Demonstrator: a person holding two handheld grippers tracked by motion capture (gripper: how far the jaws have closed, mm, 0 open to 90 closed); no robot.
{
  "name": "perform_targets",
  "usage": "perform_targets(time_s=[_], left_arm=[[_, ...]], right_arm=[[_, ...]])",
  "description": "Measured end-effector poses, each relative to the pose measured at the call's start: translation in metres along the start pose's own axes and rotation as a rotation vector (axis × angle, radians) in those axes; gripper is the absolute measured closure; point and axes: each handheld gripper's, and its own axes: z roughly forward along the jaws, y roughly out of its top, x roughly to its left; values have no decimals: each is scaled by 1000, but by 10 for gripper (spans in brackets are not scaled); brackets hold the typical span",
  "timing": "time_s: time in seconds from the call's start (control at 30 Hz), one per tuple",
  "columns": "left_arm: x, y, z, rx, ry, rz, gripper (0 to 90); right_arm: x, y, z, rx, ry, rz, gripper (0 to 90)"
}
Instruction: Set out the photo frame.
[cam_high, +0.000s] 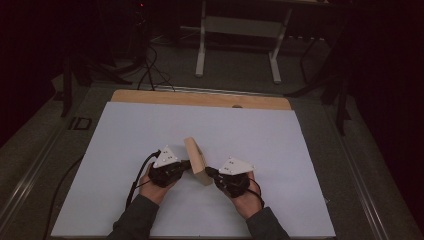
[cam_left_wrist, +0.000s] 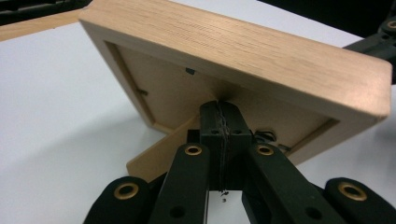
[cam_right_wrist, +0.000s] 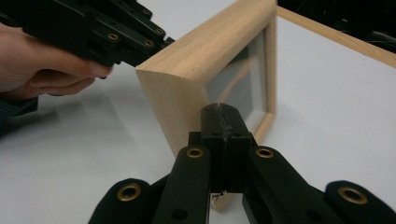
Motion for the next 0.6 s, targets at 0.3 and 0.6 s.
perform_targets(time_s=[0.3,0.6], left_arm=[[4,-1,1,-2,-7,-7,900],[6,0,-13,-21,-11,-15,900]], right_arm=[[7,4,6,-1,16,-19,896],[2,-3,1,12,7,-16,896]])
